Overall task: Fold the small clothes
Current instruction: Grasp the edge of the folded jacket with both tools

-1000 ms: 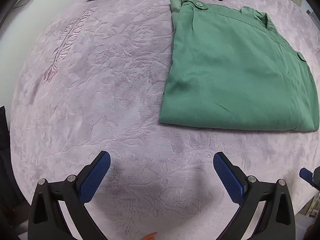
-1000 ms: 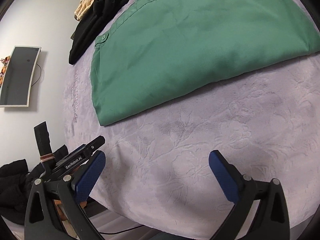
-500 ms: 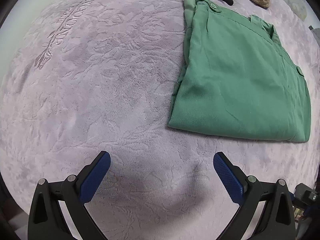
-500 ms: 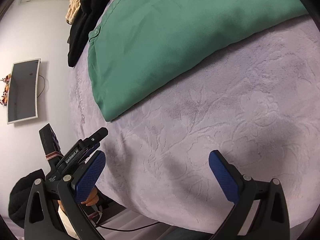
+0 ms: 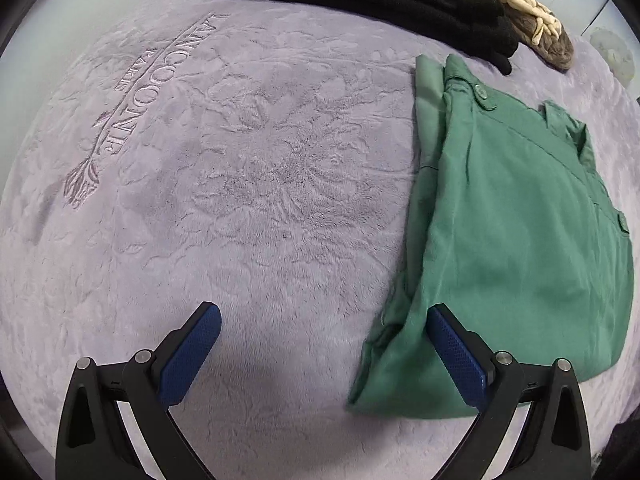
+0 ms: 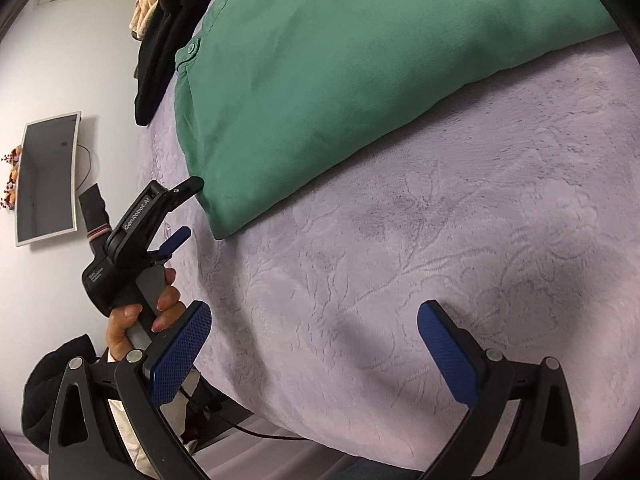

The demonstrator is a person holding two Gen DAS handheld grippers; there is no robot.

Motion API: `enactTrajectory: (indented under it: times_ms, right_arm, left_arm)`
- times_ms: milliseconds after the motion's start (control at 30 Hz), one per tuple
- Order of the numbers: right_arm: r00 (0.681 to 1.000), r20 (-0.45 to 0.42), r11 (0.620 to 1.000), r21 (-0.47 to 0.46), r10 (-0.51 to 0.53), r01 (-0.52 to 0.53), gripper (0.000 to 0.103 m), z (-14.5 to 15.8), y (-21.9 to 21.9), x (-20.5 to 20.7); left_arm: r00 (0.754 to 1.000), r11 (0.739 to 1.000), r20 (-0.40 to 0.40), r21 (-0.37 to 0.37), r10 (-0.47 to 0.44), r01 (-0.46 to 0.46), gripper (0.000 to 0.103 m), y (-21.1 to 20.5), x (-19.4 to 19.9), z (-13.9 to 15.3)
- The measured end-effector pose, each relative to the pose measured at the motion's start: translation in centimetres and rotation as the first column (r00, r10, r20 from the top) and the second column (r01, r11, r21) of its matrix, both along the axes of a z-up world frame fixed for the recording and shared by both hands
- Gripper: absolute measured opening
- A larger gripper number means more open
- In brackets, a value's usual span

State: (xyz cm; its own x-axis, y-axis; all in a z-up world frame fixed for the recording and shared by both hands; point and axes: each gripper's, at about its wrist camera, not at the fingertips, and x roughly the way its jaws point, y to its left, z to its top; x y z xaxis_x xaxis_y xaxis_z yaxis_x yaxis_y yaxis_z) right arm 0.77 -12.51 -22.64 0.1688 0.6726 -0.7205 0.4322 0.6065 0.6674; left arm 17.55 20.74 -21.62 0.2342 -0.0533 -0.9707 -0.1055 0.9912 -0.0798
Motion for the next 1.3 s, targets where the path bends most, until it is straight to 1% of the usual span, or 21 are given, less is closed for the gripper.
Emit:
enactTrajectory:
  times_ms: [67,167,233,300,367,500,633,800,867,933,1033,1100,1133,1167,1200,1233,1267,1300]
  right_arm:
    - [1.0,0.014,1.0,0.006,-0.013,0.012,0.103,0.0,-0.2,0.2]
    - [0.998,0.053,0.999,0.026,-0.043,0.042,0.103,0.2,-0.6,1.0]
    - [0.995,0.069,0.996,0.049,-0.071,0.068,0.103,-0.1,-0.8,1.8]
    - [0.993,0.067,0.993,0.073,-0.099,0.094,0.103,-0.7,-0.8,2.6]
    - [0.989,0.071,0.987,0.103,-0.129,0.122,0.103,-1.2,-0.8,3.3]
    - [0.982,0.067,0.977,0.132,-0.177,0.167,0.103,-2.2,-0.4,4.4]
    - [0.97,0.051,0.955,0.192,-0.24,0.226,0.103,-3.6,0.0,5.4]
    - [0.961,0.071,0.939,0.242,-0.269,0.245,0.103,-4.2,1.1,7.5]
    - [0.959,0.074,0.934,0.257,-0.275,0.248,0.103,-4.4,1.6,8.2]
    - [0.955,0.063,0.927,0.268,-0.289,0.263,0.103,-4.8,1.8,8.5]
    - [0.941,0.036,0.908,0.278,-0.335,0.313,0.103,-5.1,1.8,8.3]
    - [0.931,0.014,0.889,0.302,-0.365,0.344,0.101,-5.3,1.7,8.0]
    - [0.924,0.002,0.88,0.308,-0.382,0.363,0.093,-5.4,1.6,7.9]
    - [0.92,-0.019,0.87,0.316,-0.392,0.378,0.064,-5.6,1.5,7.8]
    - [0.92,-0.033,0.87,0.312,-0.391,0.382,0.048,-5.8,1.4,7.7]
    - [0.92,-0.025,0.868,0.322,-0.392,0.378,0.025,-5.8,1.2,7.6]
    - [0.92,-0.006,0.865,0.339,-0.393,0.371,0.018,-5.5,0.9,7.5]
    - [0.92,0.021,0.862,0.358,-0.392,0.359,0.015,-5.0,0.8,7.6]
  left_arm:
    - [1.0,1.0,-0.011,-0.004,-0.01,0.01,0.103,0.2,0.4,-0.9]
    - [1.0,0.999,0.001,-0.03,-0.022,0.022,0.103,0.2,0.1,-0.9]
    - [1.0,0.999,0.006,-0.029,-0.024,0.024,0.103,0.2,0.0,-0.8]
    - [1.0,0.999,0.003,-0.035,-0.024,0.024,0.103,1.0,-0.6,-0.5]
    - [1.0,0.999,-0.003,-0.041,-0.025,0.025,0.103,1.2,-0.8,-0.5]
    - [0.999,0.999,-0.006,-0.035,-0.038,0.038,0.103,1.1,-1.1,-0.3]
    - [0.999,0.998,-0.012,-0.038,-0.046,0.045,0.103,0.8,-1.1,-0.2]
    - [0.998,0.997,-0.012,-0.051,-0.059,0.058,0.103,0.0,-0.4,-0.4]
    - [0.998,0.995,-0.008,-0.08,-0.06,0.059,0.103,0.3,-0.5,-0.2]
    - [0.999,0.987,-0.015,-0.155,-0.051,0.048,0.103,0.5,-0.1,-0.3]
    - [0.999,0.964,-0.036,-0.264,-0.026,0.016,0.103,1.1,0.2,-0.6]
    - [0.999,0.944,-0.047,-0.331,-0.02,0.004,0.103,1.4,0.3,-0.7]
    - [0.998,0.934,-0.052,-0.358,-0.023,0.003,0.103,1.5,0.3,-0.8]
    - [0.998,0.922,-0.059,-0.386,-0.028,0.003,0.103,1.5,0.4,-0.9]
    - [0.997,0.914,-0.064,-0.405,-0.032,0.004,0.103,1.4,0.5,-1.0]
    - [0.997,0.907,-0.069,-0.422,-0.04,0.007,0.103,1.2,0.6,-1.0]
    - [0.996,0.901,-0.072,-0.435,-0.047,0.011,0.103,1.0,0.8,-1.1]
    - [0.996,0.893,-0.073,-0.45,-0.055,0.016,0.103,0.7,1.0,-1.1]
